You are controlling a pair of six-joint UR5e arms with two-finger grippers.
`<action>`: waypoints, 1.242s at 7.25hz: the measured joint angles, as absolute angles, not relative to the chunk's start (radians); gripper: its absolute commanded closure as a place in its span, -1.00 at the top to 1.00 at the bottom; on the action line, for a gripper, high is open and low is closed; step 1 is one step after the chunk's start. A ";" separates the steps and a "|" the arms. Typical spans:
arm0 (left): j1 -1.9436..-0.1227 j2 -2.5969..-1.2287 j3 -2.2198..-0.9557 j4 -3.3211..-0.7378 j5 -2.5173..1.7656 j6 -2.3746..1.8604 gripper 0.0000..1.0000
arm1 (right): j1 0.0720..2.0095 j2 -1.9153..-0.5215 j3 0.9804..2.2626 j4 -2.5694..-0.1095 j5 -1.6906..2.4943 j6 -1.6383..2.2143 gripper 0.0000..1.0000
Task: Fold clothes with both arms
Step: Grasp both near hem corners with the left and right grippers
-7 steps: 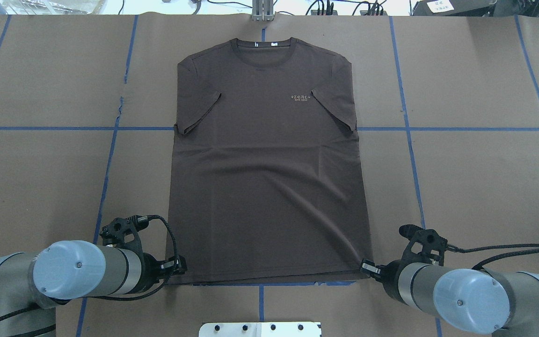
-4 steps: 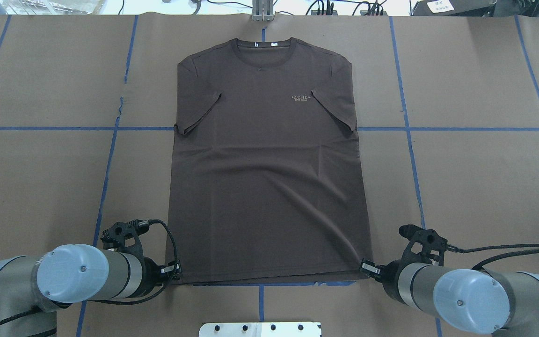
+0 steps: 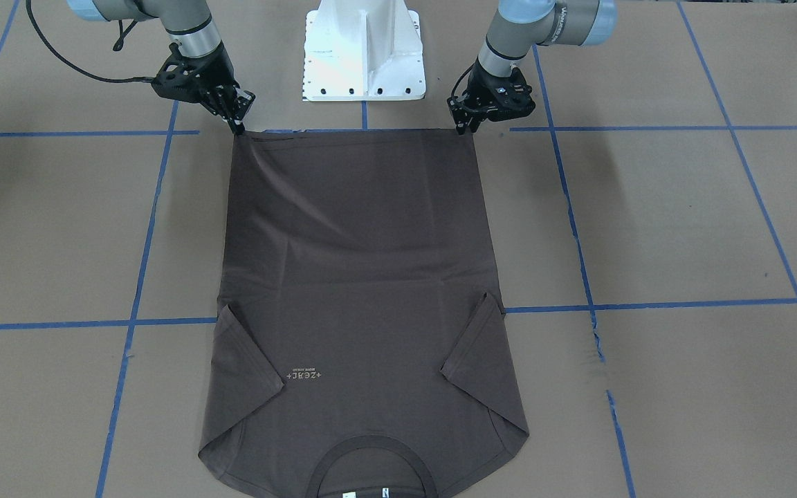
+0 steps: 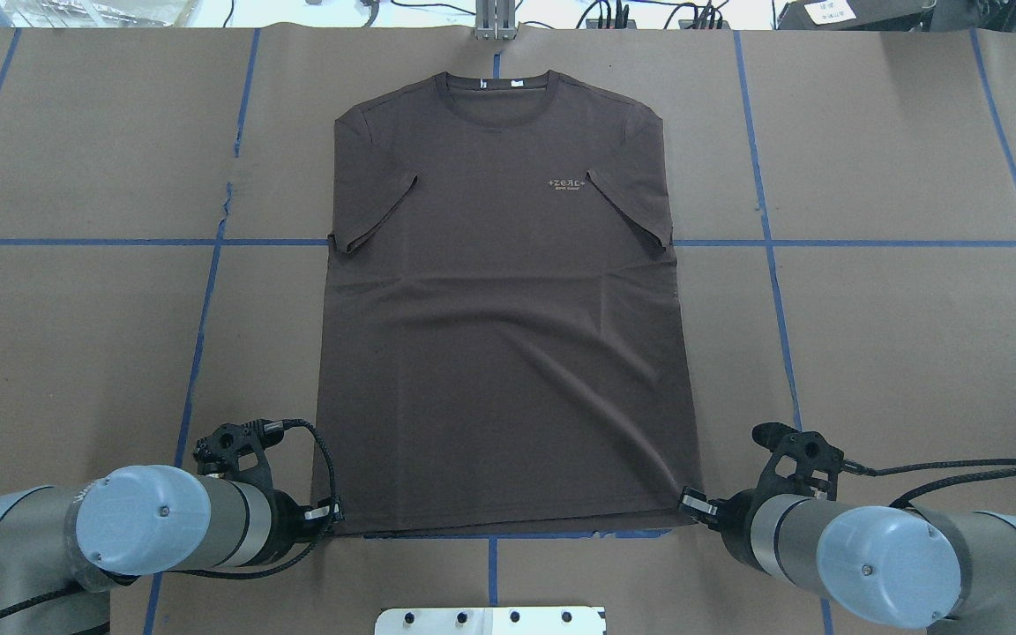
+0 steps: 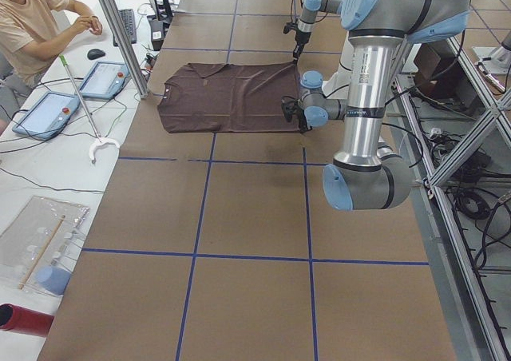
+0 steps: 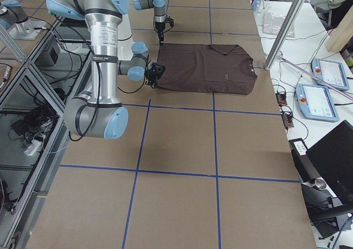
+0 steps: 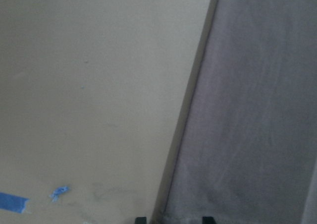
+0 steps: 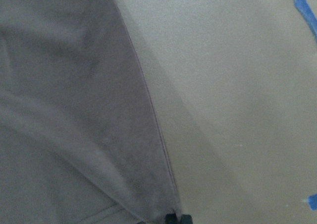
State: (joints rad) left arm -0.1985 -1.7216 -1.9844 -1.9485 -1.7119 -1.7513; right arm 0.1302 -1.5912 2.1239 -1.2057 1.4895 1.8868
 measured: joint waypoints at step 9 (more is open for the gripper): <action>-0.203 -1.633 -2.250 -1.886 -1.725 -1.750 -1.00 | 0.107 -1.672 2.242 -1.206 1.513 1.889 -1.00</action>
State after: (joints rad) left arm -0.2026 -1.6326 -2.2495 -1.8863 -1.7252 -1.7503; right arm 0.1073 -1.6720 2.2418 -1.2057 1.5134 1.8891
